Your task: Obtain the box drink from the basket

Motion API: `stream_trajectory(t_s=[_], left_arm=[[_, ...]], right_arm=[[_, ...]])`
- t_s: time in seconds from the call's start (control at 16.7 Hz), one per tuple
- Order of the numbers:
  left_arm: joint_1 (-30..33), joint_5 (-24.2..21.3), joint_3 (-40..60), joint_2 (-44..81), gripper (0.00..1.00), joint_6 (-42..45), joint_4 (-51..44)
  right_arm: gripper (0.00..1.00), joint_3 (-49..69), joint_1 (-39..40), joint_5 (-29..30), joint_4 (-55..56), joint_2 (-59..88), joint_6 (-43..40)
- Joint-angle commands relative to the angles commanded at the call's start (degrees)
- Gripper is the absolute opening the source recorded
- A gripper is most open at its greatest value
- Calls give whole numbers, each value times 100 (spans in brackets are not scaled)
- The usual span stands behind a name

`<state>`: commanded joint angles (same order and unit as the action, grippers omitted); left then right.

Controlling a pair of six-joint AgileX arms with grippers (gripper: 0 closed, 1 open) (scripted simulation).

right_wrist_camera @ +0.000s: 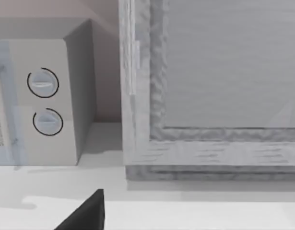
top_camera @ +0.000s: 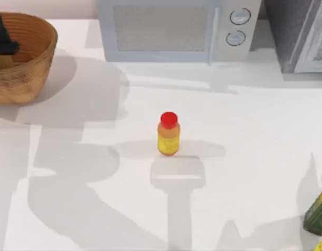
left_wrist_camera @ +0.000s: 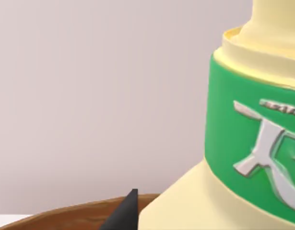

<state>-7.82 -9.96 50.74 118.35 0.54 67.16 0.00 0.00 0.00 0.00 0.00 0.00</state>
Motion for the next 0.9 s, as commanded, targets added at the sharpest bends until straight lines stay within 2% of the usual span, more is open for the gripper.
stream_trajectory(t_s=[0.36,0.9], left_arm=[[-35,0,24,-202,0,17,-86],[-31,23,737,-1192,0,23,-1754]], right_arm=[[100,0,0,0,0,0,0],[100,0,0,0,0,0,0]])
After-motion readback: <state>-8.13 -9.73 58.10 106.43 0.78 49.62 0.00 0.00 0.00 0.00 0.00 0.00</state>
